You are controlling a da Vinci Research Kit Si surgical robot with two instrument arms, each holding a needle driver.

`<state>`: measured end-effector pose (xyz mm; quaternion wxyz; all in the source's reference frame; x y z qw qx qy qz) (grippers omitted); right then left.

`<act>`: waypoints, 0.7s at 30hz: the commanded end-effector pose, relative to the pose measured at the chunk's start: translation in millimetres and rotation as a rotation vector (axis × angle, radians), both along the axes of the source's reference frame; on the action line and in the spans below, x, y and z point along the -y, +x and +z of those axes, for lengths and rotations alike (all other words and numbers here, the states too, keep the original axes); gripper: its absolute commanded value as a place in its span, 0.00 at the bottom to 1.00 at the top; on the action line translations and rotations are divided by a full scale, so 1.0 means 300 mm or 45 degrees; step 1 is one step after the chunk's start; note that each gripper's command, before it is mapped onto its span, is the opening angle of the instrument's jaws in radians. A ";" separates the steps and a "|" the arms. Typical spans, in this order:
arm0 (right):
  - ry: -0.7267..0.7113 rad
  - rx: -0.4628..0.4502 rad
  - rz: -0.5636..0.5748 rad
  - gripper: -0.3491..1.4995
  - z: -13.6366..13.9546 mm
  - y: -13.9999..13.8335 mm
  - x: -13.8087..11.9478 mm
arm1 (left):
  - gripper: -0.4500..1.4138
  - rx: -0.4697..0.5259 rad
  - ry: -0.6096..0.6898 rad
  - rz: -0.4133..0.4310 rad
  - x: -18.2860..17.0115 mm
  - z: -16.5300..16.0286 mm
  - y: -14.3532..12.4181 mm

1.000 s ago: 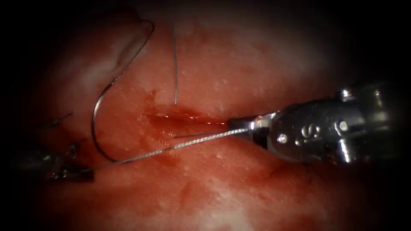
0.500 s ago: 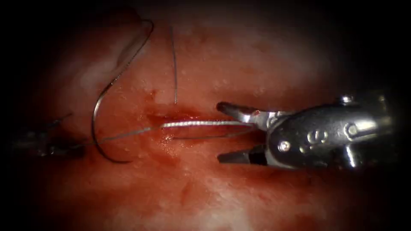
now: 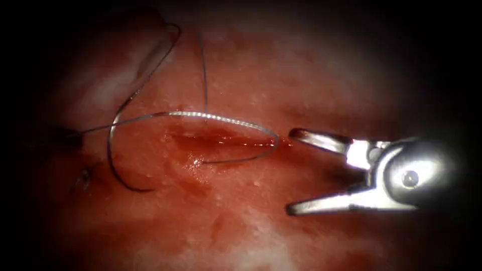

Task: Wound Closure
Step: Loop the long suture end twice around the right tool.

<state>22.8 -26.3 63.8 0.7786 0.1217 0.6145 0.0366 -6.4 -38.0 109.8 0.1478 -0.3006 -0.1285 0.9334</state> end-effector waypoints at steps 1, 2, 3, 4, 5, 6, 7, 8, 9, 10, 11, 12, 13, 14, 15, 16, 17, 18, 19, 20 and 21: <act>0.013 -0.026 0.029 0.81 0.0033 -0.0029 -0.0046 | 0.00 0.004 -0.006 -0.005 0.000 0.002 -0.0022; 0.023 -0.029 0.064 0.75 0.0043 -0.0049 -0.0086 | 0.00 0.004 -0.010 -0.006 0.000 0.002 -0.0026; 0.029 -0.027 0.078 0.59 0.0056 -0.0064 -0.0114 | 0.00 0.001 -0.014 -0.005 0.000 0.002 -0.0030; 0.037 -0.023 0.083 0.38 0.0072 -0.0076 -0.0140 | 0.00 -0.002 -0.017 -0.014 -0.001 0.002 -0.0035; 0.041 -0.001 0.107 0.09 0.0099 -0.0087 -0.0173 | 0.00 0.006 -0.014 -0.025 -0.001 0.002 -0.0041; 0.037 0.021 0.130 0.00 0.0125 -0.0092 -0.0197 | 0.00 0.020 -0.007 -0.031 -0.002 0.002 -0.0046; 0.030 0.044 0.154 0.00 0.0153 -0.0094 -0.0218 | 0.00 0.041 0.005 -0.034 -0.002 0.002 -0.0051; 0.022 0.060 0.177 0.00 0.0194 -0.0093 -0.0238 | 0.00 0.065 0.020 -0.034 -0.003 0.002 -0.0056; 0.016 0.072 0.189 0.00 0.0228 -0.0088 -0.0251 | 0.00 0.071 0.032 -0.037 -0.004 0.002 -0.0061; 0.010 0.082 0.195 0.00 0.0260 -0.0081 -0.0260 | 0.00 0.072 0.036 -0.047 -0.005 0.002 -0.0068; 0.002 0.089 0.201 0.00 0.0294 -0.0072 -0.0265 | 0.00 0.071 0.040 -0.059 -0.006 0.003 -0.0077; -0.010 0.099 0.206 0.00 0.0338 -0.0057 -0.0265 | 0.00 0.075 0.037 -0.066 -0.006 0.003 -0.0085; -0.020 0.106 0.207 0.00 0.0371 -0.0043 -0.0261 | 0.00 0.076 0.035 -0.072 -0.007 0.004 -0.0092; -0.033 0.117 0.207 0.00 0.0414 -0.0024 -0.0251 | 0.00 0.076 0.033 -0.078 -0.007 0.004 -0.0103; -0.034 0.122 0.201 0.00 0.0446 -0.0009 -0.0241 | 0.00 0.077 0.031 -0.083 -0.008 0.005 -0.0111; -0.027 0.124 0.195 0.00 0.0477 0.0006 -0.0229 | 0.00 0.078 0.033 -0.085 -0.008 0.005 -0.0120; -0.021 0.132 0.188 0.00 0.0506 0.0022 -0.0215 | 0.00 0.079 0.031 -0.090 -0.009 0.006 -0.0128; -0.009 0.135 0.177 0.00 0.0543 0.0045 -0.0194 | 0.00 0.076 0.029 -0.094 -0.009 0.007 -0.0140; 0.007 0.140 0.169 0.00 0.0567 0.0062 -0.0177 | 0.00 0.074 0.028 -0.097 -0.010 0.007 -0.0149; 0.022 0.138 0.163 0.00 0.0587 0.0079 -0.0160 | 0.00 0.071 0.026 -0.100 -0.010 0.008 -0.0159; 0.038 0.140 0.157 0.00 0.0605 0.0101 -0.0141 | 0.00 0.071 0.022 -0.107 -0.010 0.009 -0.0174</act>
